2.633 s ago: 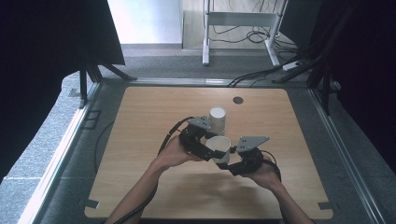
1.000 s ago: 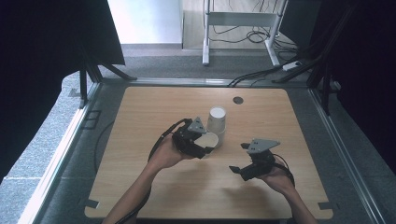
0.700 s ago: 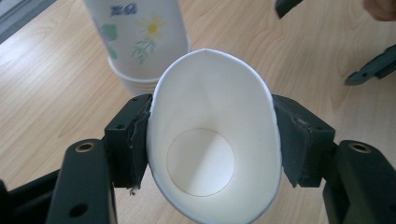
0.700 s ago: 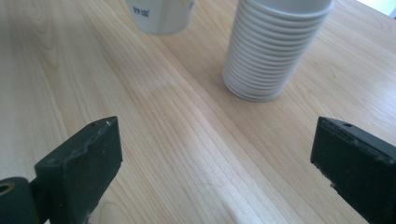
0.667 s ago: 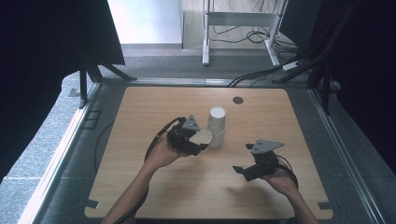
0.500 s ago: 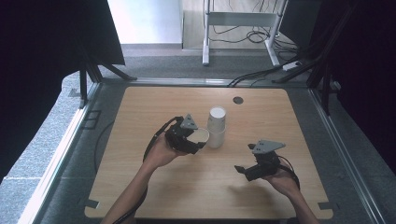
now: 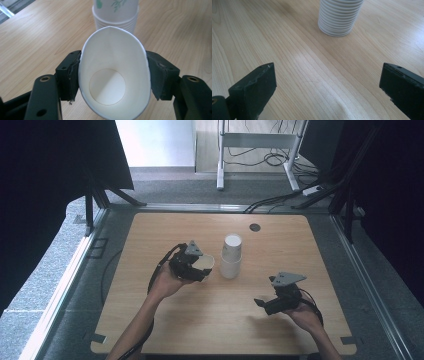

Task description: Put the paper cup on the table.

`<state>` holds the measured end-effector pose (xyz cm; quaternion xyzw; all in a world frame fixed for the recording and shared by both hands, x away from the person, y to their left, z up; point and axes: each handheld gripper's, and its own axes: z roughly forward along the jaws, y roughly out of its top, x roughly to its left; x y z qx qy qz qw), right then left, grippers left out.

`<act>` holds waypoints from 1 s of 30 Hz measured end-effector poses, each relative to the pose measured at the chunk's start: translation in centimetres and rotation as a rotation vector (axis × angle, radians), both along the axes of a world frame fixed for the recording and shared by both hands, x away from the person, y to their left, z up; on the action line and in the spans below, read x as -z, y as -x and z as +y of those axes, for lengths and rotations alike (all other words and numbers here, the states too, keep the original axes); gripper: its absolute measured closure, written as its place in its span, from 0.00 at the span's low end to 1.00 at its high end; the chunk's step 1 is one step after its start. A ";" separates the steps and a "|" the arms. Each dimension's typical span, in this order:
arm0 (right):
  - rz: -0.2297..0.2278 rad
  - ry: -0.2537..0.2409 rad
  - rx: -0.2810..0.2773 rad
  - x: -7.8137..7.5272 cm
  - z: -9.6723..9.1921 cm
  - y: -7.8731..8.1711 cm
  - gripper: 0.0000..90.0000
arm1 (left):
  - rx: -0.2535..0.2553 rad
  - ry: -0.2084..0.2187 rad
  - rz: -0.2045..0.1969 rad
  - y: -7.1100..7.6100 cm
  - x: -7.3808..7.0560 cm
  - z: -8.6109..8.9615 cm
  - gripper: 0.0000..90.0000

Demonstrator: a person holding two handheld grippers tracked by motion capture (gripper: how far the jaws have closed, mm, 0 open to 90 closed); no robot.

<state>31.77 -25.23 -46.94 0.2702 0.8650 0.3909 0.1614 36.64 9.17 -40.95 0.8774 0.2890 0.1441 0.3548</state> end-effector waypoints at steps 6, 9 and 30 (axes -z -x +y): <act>0.005 0.014 0.009 0.3 -0.2 -0.1 0.01 | -0.034 0.003 0.010 -0.3 0.9 0.8 0.36; 0.010 0.026 0.009 0.5 -0.3 -0.1 0.01 | -0.050 0.006 0.014 -0.4 1.5 1.2 0.36; 0.029 0.061 -0.008 1.1 -0.2 -0.2 0.03 | -0.106 0.019 0.031 -0.6 4.9 2.0 0.29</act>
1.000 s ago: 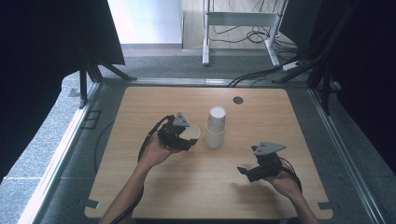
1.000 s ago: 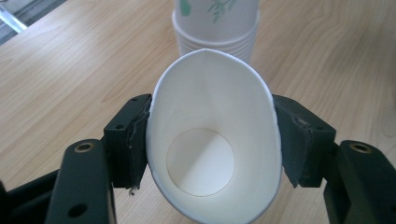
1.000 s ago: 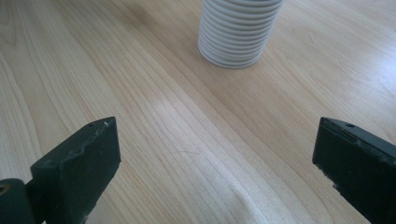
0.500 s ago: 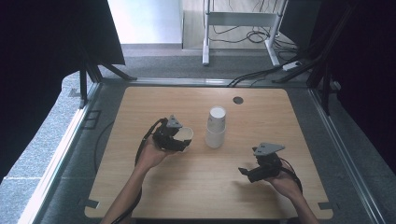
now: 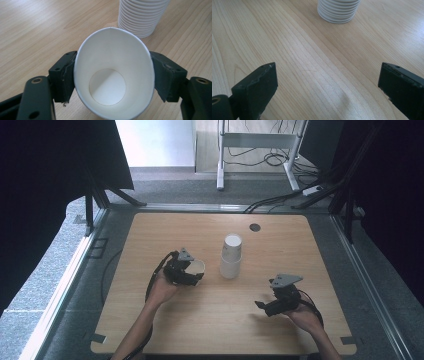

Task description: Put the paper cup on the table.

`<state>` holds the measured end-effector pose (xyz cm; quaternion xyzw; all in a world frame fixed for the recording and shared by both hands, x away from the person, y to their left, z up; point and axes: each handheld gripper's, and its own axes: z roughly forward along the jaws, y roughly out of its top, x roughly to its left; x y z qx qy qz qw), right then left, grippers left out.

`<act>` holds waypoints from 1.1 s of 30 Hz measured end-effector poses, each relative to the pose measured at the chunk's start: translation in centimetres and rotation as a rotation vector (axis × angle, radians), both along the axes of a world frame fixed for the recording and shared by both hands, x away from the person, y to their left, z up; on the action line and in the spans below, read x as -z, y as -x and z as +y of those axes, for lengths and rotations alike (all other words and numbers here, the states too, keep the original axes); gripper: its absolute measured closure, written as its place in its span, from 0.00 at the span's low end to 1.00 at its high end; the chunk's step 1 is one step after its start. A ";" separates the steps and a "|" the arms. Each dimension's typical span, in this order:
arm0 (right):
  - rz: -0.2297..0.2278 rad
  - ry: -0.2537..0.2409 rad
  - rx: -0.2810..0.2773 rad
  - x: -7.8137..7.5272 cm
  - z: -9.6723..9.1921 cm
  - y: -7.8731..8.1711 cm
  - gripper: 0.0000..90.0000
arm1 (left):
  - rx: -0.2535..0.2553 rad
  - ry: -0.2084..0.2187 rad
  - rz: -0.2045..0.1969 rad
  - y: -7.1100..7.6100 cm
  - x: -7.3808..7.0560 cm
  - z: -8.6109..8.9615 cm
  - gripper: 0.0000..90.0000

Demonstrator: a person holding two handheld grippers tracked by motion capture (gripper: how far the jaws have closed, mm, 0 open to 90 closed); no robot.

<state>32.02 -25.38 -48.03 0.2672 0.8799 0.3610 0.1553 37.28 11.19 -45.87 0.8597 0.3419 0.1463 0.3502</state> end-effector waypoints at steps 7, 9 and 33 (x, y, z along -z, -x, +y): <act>0.001 0.001 -0.005 0.0 0.0 0.0 0.03 | 0.003 0.017 0.033 -0.1 0.4 -0.1 0.14; 0.002 0.001 -0.005 0.0 0.0 0.0 0.03 | 0.001 0.023 0.039 -0.1 0.5 -0.1 0.10; 0.012 0.019 -0.017 0.4 0.2 0.1 0.04 | -0.011 0.137 0.011 1.6 1.0 1.4 0.00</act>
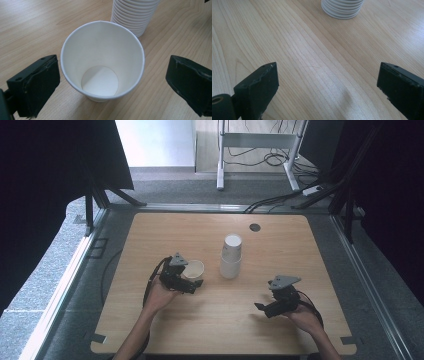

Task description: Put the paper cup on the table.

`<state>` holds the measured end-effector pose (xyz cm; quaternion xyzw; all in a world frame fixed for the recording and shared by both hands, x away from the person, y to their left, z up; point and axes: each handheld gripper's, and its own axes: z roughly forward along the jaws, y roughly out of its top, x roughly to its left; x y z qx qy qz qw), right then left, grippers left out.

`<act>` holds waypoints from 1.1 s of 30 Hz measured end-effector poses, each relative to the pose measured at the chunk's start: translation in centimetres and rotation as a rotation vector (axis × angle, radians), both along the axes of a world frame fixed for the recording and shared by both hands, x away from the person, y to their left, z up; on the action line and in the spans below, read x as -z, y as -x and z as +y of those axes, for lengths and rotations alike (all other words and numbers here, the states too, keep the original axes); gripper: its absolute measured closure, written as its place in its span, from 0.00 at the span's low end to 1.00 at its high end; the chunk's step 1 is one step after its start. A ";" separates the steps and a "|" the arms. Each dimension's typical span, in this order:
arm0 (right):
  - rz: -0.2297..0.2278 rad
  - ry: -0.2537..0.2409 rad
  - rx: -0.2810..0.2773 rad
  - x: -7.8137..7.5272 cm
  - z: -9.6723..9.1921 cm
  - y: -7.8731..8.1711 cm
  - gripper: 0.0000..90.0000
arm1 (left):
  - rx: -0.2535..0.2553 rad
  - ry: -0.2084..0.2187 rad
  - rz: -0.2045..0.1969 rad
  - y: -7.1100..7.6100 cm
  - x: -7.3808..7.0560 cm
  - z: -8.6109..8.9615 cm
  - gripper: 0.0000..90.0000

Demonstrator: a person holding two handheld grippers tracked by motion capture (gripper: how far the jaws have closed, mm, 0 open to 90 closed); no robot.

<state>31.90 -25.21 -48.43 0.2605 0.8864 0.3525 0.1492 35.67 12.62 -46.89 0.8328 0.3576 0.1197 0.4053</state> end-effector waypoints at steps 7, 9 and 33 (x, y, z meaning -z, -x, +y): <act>0.010 -0.013 -0.002 -0.2 0.0 0.2 0.04 | -0.006 0.007 -0.015 1.2 0.0 0.3 0.00; 0.014 -0.019 -0.002 -0.3 0.1 0.3 0.04 | -0.006 0.003 -0.015 1.6 0.1 0.3 0.00; 0.028 -0.055 0.023 -0.3 -0.6 2.0 0.00 | -0.005 0.010 -0.007 6.7 2.2 0.0 0.00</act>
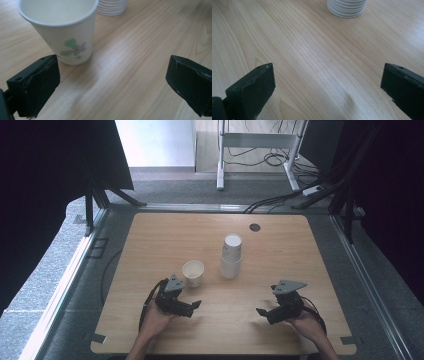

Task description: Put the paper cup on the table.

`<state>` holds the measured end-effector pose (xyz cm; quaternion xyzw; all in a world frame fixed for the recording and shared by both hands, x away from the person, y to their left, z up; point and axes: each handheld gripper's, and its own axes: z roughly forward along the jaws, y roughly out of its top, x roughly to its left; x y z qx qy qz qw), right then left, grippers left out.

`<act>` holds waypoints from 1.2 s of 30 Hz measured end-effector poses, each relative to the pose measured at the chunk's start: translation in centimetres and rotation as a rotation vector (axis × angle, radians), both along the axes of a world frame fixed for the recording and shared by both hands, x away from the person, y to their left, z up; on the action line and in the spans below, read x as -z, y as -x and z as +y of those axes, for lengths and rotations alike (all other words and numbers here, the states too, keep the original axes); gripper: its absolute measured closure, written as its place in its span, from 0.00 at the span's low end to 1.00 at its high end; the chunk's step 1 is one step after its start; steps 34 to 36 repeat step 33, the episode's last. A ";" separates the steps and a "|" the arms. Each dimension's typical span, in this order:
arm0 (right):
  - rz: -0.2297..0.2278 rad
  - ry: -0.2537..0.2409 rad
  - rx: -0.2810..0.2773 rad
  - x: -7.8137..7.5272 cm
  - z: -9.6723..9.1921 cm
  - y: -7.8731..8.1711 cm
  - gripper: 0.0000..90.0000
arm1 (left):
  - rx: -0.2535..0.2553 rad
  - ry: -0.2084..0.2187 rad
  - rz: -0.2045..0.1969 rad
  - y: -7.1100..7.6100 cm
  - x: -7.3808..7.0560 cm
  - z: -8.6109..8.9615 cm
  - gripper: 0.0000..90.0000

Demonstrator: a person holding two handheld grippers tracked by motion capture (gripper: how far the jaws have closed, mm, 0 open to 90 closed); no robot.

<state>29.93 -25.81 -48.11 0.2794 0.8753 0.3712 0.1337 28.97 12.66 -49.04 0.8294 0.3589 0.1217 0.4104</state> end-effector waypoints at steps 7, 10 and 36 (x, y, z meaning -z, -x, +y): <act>0.011 0.010 0.014 0.6 -0.1 0.3 0.00 | 0.010 -0.002 0.017 1.5 1.0 -0.5 0.00; 0.026 0.012 0.016 1.1 -0.2 0.4 0.00 | 0.015 -0.012 0.023 1.9 1.4 -0.7 0.00; 0.048 0.015 0.030 3.9 0.1 0.2 0.00 | 0.013 -0.158 0.063 2.9 3.1 -2.4 0.00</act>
